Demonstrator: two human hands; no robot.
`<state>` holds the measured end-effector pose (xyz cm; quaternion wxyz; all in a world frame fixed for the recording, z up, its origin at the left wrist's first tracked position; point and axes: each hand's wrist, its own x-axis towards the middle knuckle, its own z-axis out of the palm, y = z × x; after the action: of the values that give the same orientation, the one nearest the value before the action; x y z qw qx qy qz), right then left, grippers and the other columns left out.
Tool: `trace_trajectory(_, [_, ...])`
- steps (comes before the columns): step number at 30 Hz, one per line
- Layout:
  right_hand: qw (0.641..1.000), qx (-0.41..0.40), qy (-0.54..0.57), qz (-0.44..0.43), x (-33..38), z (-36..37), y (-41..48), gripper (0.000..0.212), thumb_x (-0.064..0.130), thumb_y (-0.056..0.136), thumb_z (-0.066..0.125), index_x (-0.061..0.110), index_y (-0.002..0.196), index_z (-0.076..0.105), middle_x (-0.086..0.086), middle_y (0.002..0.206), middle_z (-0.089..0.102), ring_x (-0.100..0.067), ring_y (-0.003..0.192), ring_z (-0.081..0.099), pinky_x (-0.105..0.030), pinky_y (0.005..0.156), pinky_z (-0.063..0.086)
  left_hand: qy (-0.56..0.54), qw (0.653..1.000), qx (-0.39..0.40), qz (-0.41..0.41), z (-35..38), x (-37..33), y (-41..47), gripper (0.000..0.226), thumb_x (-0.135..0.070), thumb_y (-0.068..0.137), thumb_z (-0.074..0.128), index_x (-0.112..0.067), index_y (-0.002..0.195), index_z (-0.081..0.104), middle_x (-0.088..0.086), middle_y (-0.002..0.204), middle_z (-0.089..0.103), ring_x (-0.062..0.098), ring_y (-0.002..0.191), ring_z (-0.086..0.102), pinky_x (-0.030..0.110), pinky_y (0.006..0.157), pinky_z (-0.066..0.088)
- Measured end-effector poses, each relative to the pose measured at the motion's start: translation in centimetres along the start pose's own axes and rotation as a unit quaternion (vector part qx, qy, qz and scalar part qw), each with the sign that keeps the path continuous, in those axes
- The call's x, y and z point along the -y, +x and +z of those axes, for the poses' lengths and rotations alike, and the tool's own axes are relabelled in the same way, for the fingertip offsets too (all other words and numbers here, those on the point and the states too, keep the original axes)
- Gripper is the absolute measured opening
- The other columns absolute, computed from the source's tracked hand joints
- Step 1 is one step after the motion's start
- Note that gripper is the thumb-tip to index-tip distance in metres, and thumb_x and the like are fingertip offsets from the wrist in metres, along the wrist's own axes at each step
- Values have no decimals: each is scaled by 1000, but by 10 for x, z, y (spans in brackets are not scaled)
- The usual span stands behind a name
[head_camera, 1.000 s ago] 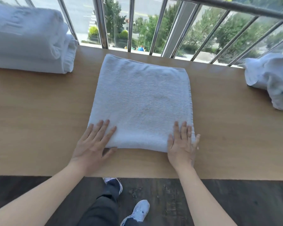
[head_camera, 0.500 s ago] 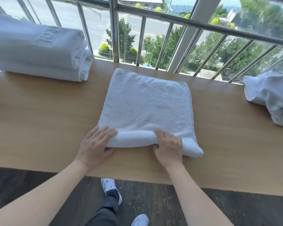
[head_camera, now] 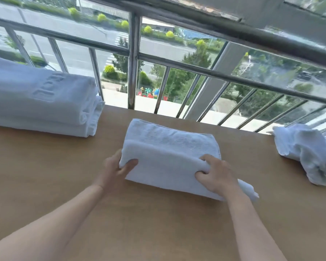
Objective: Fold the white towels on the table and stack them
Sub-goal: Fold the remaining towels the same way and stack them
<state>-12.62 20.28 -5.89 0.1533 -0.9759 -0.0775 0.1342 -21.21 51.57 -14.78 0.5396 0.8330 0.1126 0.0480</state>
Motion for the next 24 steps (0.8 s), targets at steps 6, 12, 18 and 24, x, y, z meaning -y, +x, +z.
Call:
trace_trajectory(6, [993,-32,-111,-29,25,-29,73,20,44,65,49,25,71,46,10,67,54,-24,73,52,-32,64,34,55,994,-56,-79,7,-14,65,56,-93,74,34,-43,83,59,-18,74,65,4,69,60,32,57,40])
trace_trajectory(12, [972,-30,-227,-44,36,-6,147,19,42,72,50,25,81,50,0,83,63,-27,88,60,-40,83,33,94,976,-34,-192,17,-9,115,72,-91,76,34,-24,58,54,-7,60,60,16,64,57,35,55,33])
trace_trajectory(18, [984,-57,-165,-28,16,45,175,41,36,78,46,21,114,59,-4,116,61,-26,112,54,-42,101,29,162,951,-66,-254,28,-2,136,81,-95,71,36,-19,63,62,-2,64,64,18,64,59,32,52,34])
trace_trajectory(24, [994,-89,-59,-35,-1,62,183,50,33,81,36,26,127,53,-3,121,57,-24,119,48,-43,112,19,320,908,-118,-243,42,-8,138,84,-98,70,19,-24,71,58,-1,71,62,26,70,61,32,58,39])
